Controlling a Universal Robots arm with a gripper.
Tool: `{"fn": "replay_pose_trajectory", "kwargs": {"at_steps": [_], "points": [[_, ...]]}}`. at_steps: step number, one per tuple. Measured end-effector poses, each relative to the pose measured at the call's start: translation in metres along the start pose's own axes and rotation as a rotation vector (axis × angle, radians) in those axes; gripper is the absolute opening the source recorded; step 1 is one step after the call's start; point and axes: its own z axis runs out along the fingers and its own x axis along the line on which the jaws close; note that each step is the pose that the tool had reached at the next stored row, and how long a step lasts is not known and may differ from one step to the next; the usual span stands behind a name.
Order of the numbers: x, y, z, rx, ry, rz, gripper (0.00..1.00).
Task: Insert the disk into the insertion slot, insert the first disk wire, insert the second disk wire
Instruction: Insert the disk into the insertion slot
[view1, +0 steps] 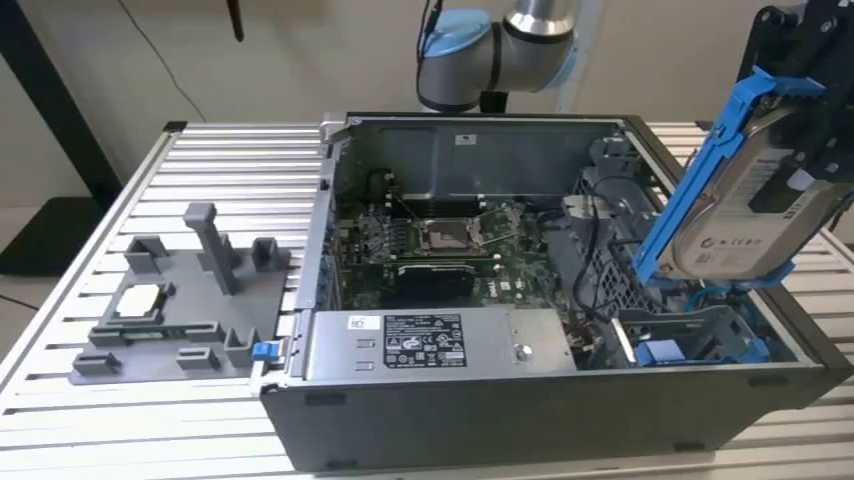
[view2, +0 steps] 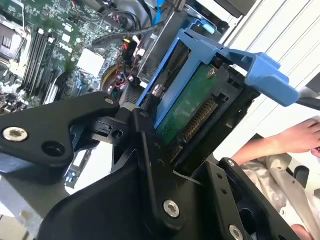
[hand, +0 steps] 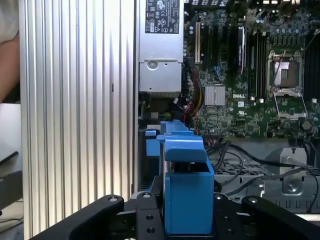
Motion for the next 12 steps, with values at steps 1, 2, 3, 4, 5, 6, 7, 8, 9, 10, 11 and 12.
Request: {"fn": "replay_pose_trajectory", "kwargs": {"at_steps": [1, 2, 3, 4, 5, 6, 7, 8, 9, 10, 11, 12], "points": [[0.0004, -0.0005, 0.0007, 0.0000, -0.0001, 0.000, 1.00], [0.0008, -0.0011, 0.0015, 0.0000, -0.0001, 0.000, 1.00], [0.0013, -0.0017, 0.0023, 0.0000, -0.0001, 0.000, 1.00], [0.0017, -0.0022, 0.0032, 0.0000, -0.0003, 0.000, 1.00], [0.0022, -0.0025, 0.0042, 0.0000, -0.0001, 0.000, 1.00], [0.0026, -0.0028, 0.0053, 0.0000, 0.0000, 0.000, 1.00], [0.0030, -0.0032, 0.0065, 0.0000, -0.0001, 0.000, 1.00], [0.0034, -0.0035, 0.0075, 0.0000, 0.0000, 0.000, 1.00], [0.0037, -0.0038, 0.0086, 0.0000, 0.0000, 0.000, 1.00], [0.0040, -0.0041, 0.0098, 0.0000, 0.0000, 0.000, 1.00], [0.0044, -0.0043, 0.0110, 0.0000, -0.0001, 0.000, 1.00], [0.0048, -0.0044, 0.0124, 0.0001, -0.0001, 0.000, 1.00]]}}
